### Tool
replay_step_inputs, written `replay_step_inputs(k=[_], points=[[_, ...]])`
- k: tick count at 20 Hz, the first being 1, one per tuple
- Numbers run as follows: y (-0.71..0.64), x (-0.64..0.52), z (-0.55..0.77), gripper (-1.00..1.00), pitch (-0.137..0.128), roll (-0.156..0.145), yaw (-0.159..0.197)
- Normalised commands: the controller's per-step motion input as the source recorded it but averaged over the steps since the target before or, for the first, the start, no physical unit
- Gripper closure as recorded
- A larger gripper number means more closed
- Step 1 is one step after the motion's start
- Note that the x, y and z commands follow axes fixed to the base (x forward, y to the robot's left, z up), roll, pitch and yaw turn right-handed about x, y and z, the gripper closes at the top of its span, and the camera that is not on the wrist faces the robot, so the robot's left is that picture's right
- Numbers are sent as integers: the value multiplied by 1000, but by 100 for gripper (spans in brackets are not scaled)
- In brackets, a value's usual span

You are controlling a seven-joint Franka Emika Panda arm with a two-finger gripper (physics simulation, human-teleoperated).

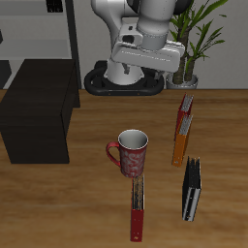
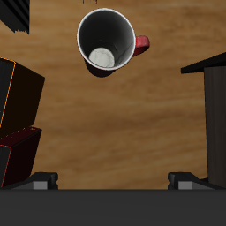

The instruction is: Place the left red book in the top region of the shelf

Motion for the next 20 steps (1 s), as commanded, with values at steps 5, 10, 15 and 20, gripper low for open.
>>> replay_step_inputs(k=[5, 10, 15, 20], points=[[370, -320, -40, -100, -16, 7, -7], [452, -327, -64, -100, -37, 34, 39], [462, -199, -6, -100, -14, 12, -25], [532, -97, -42, -100, -10, 37, -2]])
